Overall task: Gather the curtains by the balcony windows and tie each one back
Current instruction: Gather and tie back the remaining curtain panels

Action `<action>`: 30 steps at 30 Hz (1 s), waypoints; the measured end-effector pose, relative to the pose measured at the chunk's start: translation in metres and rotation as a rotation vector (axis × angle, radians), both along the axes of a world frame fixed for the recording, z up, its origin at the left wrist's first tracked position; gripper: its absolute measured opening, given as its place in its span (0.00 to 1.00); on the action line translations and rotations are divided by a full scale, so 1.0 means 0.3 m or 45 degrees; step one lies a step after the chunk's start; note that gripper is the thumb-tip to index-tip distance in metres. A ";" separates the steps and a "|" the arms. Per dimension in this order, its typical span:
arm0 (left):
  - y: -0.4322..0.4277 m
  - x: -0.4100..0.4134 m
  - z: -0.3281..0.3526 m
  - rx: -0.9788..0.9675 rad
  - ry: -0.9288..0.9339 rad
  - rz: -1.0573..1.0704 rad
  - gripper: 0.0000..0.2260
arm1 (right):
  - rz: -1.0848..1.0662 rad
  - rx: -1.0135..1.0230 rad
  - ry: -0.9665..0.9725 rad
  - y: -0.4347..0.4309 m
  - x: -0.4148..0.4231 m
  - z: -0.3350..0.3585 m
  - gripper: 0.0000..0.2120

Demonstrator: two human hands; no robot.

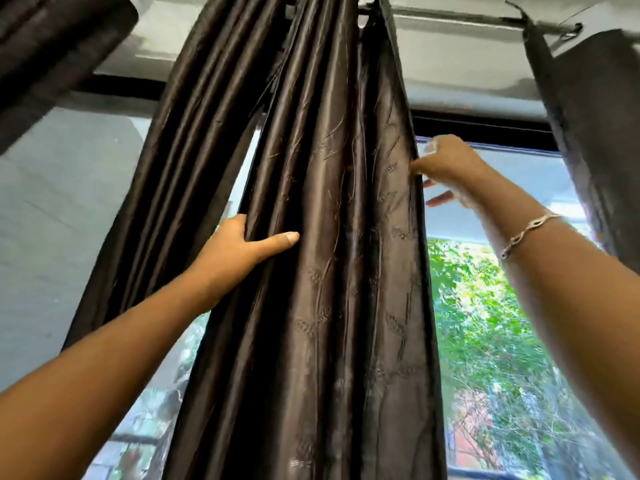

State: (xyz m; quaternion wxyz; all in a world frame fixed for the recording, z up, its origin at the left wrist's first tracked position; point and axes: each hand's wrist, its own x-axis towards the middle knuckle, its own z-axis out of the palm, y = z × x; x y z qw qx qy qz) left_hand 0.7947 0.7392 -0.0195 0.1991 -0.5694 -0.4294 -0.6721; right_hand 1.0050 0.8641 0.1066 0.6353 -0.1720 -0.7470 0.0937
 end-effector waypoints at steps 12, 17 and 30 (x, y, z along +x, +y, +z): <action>-0.063 -0.058 -0.016 -0.054 -0.047 0.123 0.50 | -0.370 0.208 0.049 -0.119 -0.317 -0.014 0.15; -0.108 -0.101 -0.036 -0.089 -0.015 0.147 0.42 | -0.267 0.445 -0.127 -0.272 -0.521 -0.004 0.15; -0.123 -0.175 0.016 -0.135 -0.043 0.261 0.34 | 0.158 0.396 -0.282 -0.406 -0.618 0.012 0.17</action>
